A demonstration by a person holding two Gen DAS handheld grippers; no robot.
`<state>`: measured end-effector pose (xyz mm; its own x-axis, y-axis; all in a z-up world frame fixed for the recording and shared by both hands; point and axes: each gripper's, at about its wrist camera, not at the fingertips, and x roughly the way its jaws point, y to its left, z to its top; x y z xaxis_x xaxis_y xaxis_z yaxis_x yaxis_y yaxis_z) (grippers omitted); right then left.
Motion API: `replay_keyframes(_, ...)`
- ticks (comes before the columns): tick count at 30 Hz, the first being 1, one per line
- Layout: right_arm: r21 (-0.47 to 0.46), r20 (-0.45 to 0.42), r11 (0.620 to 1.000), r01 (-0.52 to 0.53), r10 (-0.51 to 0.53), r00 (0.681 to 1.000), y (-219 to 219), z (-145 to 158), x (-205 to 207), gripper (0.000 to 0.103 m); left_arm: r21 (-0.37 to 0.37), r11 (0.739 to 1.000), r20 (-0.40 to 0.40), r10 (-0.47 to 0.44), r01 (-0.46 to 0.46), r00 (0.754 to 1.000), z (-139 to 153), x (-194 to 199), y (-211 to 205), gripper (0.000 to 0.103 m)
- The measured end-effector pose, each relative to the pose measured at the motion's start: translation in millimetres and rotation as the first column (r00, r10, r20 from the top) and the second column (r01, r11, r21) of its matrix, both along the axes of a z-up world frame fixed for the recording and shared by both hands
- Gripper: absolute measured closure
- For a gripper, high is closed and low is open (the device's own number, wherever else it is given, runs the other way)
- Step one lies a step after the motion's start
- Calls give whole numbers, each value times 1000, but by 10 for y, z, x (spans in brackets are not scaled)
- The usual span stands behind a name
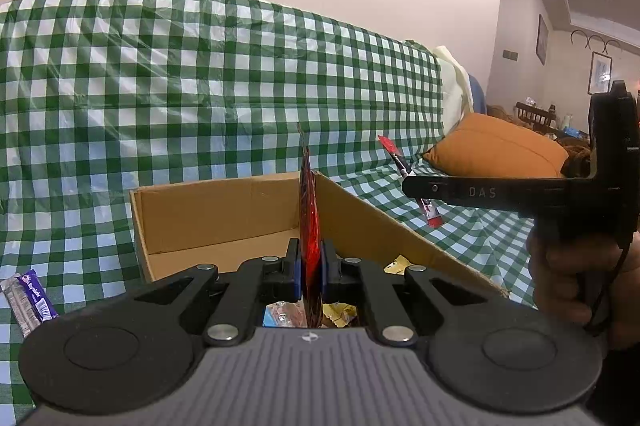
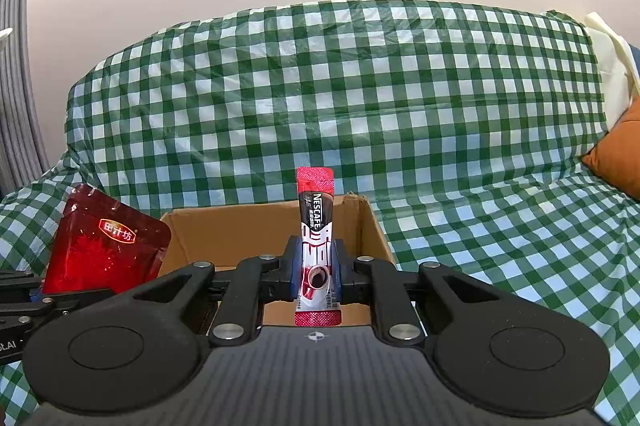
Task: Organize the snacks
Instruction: 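Open right tool over the box while left tool releases the red pouch into it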
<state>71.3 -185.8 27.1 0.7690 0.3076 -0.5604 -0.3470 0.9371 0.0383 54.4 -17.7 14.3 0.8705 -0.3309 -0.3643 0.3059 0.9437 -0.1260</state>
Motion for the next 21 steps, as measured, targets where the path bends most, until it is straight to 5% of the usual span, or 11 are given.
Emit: replay_keyframes(21,-20,11,999,-32,32,999,47,26,-9,86,-3,1000,4,2,-2,1000,13,4,7,94)
